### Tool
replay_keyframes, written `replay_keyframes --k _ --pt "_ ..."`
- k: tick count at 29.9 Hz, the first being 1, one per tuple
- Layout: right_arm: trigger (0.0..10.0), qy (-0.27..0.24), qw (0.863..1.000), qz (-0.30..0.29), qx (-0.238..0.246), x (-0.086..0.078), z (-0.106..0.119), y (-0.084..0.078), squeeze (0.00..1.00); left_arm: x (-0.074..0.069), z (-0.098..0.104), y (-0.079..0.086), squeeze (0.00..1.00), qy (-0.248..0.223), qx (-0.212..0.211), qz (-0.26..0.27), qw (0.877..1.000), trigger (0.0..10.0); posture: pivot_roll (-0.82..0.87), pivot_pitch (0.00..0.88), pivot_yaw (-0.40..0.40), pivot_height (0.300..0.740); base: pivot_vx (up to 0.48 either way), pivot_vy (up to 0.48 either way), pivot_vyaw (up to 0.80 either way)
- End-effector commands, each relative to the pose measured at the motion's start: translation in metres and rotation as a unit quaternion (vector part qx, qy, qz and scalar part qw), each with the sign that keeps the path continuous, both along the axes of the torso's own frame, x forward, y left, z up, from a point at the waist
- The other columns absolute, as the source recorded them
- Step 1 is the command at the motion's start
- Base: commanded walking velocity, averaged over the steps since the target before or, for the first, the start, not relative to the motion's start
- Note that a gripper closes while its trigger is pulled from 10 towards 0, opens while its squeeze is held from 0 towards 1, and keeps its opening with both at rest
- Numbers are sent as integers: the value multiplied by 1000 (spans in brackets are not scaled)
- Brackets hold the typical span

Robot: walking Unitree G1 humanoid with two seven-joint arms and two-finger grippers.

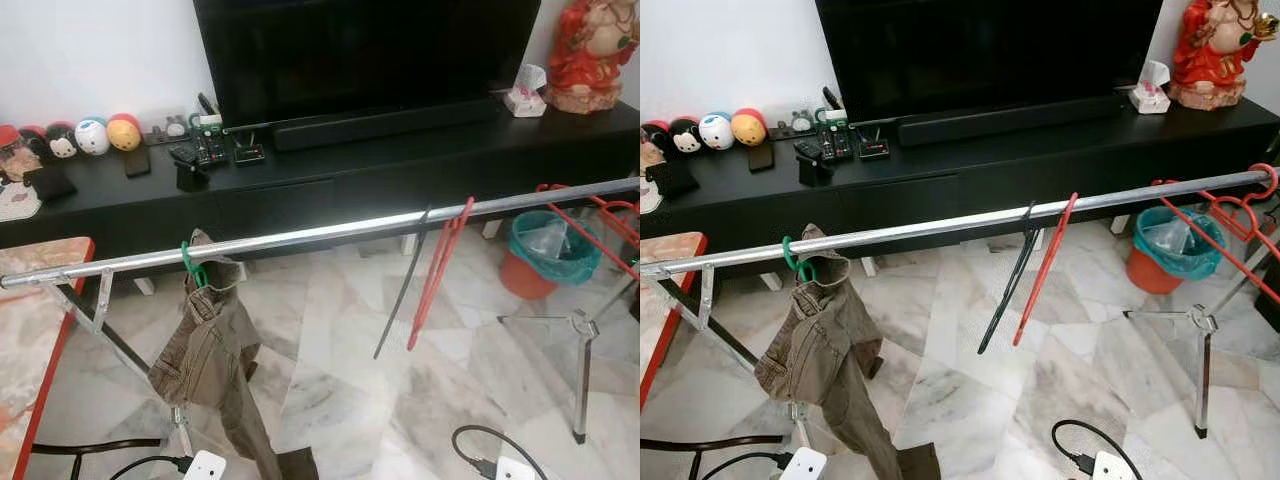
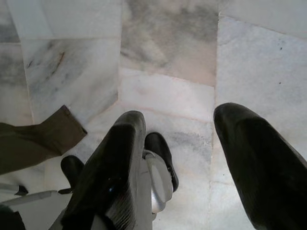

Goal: Hang hanger

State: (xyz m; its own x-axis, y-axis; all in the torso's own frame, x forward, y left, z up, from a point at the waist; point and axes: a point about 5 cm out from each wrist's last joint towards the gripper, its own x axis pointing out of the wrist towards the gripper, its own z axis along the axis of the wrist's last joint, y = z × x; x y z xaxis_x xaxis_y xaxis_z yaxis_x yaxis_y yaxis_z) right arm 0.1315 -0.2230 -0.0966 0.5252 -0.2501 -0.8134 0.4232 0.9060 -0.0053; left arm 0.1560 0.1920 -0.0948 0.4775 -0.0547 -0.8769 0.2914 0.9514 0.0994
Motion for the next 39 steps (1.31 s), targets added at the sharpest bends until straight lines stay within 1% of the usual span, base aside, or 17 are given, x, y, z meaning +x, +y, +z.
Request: replay_keyframes --k 1,12,27,37,39 --pt "10000 6 1000 -15 -1 -2 0 -3 0 -1 0 4 0 3 4 0 1000 10000 -70 0 62 740 0 0 0" --pt "10000 18 1000 -14 0 -8 -3 -4 0 0 0 3 0 3 2 -2 1000 10000 -72 4 63 740 0 0 0" --pt "10000 17 1000 1 2 -6 -3 0 0 0 0 3 0 3 1 -3 1000 10000 -73 5 64 740 0 0 0" --pt "10000 22 1000 2 4 -9 -4 0 0 -1 0 3 0 3 -1 -2 1000 10000 -78 2 62 740 0 0 0" --pt "10000 23 1000 2 4 -9 -4 0 0 -2 0 4 0 4 -1 -3 1000 10000 -79 2 63 740 -240 0 0"
